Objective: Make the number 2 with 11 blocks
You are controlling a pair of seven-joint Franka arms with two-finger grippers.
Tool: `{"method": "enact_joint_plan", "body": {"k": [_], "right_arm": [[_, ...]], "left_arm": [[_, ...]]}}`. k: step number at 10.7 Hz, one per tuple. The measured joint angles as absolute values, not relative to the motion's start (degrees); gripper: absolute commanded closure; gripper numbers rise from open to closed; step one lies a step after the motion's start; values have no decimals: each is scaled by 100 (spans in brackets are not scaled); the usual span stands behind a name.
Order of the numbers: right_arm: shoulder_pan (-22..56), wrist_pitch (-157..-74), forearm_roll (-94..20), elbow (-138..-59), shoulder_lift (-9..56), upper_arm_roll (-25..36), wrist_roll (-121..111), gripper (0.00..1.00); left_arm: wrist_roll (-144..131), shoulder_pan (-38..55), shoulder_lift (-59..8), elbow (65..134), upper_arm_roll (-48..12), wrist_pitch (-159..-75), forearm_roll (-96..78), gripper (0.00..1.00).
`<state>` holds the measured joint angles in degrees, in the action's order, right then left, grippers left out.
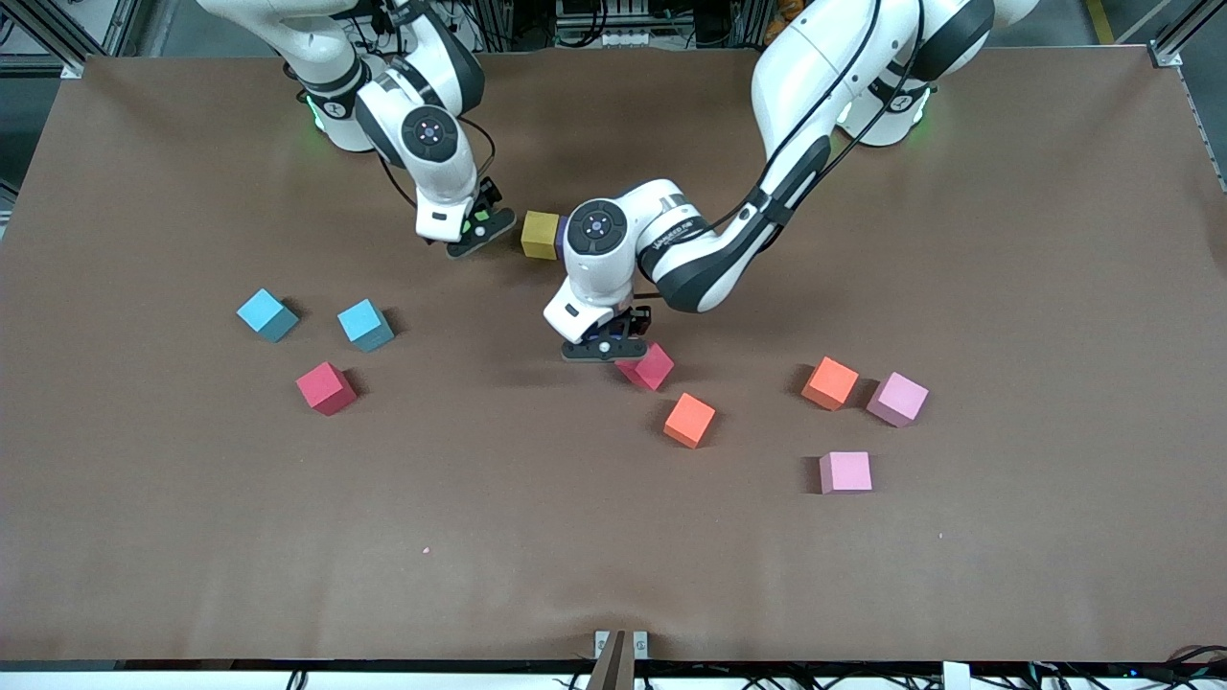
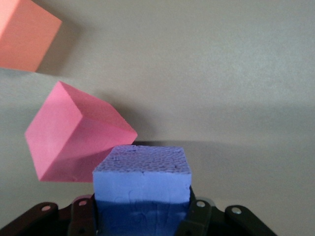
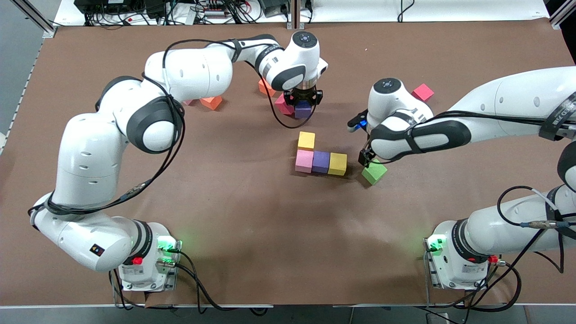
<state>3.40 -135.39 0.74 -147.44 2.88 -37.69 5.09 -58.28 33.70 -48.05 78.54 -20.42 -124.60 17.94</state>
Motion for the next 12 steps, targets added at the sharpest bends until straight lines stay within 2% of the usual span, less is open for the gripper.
{"method": "enact_joint_plan", "body": {"k": [7,8,10,11,12], "right_arm": [[399,-13574,33,-14913,556,-3920,375,0],[407,-13642,33,-14913,628,-3922,371,6],[419,-13738,44,-14912,749,-3922,345,27],[421,-13761,131,-14912,795,-3922,294,39],[420,-13772,300,-14912,821,-3921,289,59]], "left_arm": [[-5566,3663,-5032,7808,-1821,-12570,1794,90],[-5506,3663,-5032,7805,-1820,-12570,1794,90],[-5411,3690,-5037,7806,-1820,-12570,1794,90],[-5400,3725,-5047,7806,-1821,-12570,1794,90],[-5400,3755,-5056,7806,-1821,-12570,1794,90]]}}
